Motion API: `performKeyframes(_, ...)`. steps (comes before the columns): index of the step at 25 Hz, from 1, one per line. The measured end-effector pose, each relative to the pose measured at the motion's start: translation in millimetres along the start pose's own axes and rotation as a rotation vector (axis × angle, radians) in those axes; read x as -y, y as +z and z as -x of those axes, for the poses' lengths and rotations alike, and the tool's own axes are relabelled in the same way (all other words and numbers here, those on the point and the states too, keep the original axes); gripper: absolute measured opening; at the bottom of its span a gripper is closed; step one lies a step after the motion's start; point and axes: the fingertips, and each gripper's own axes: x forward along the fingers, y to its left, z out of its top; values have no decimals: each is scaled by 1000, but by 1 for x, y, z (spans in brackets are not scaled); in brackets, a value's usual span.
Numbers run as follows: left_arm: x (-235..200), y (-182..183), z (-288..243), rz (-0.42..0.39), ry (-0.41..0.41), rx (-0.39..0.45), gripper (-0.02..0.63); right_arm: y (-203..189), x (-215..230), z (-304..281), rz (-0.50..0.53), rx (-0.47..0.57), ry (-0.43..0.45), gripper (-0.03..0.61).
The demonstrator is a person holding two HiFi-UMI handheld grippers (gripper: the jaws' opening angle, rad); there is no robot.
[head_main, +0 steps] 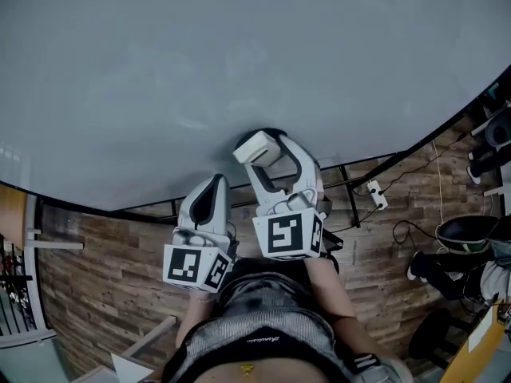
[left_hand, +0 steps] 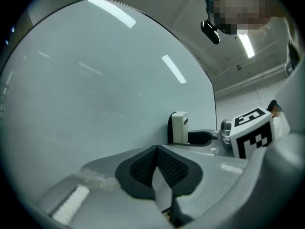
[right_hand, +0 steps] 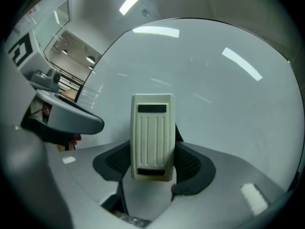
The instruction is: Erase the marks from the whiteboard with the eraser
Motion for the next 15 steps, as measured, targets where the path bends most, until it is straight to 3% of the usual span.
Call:
performKeyframes(9,-62,2,48,-30,49,-11,5,41,-83,-28,50,43,52,262)
performKeyframes(15,-82,6,64,-52,54,-1,5,52,-101,-29,8,73,55,262)
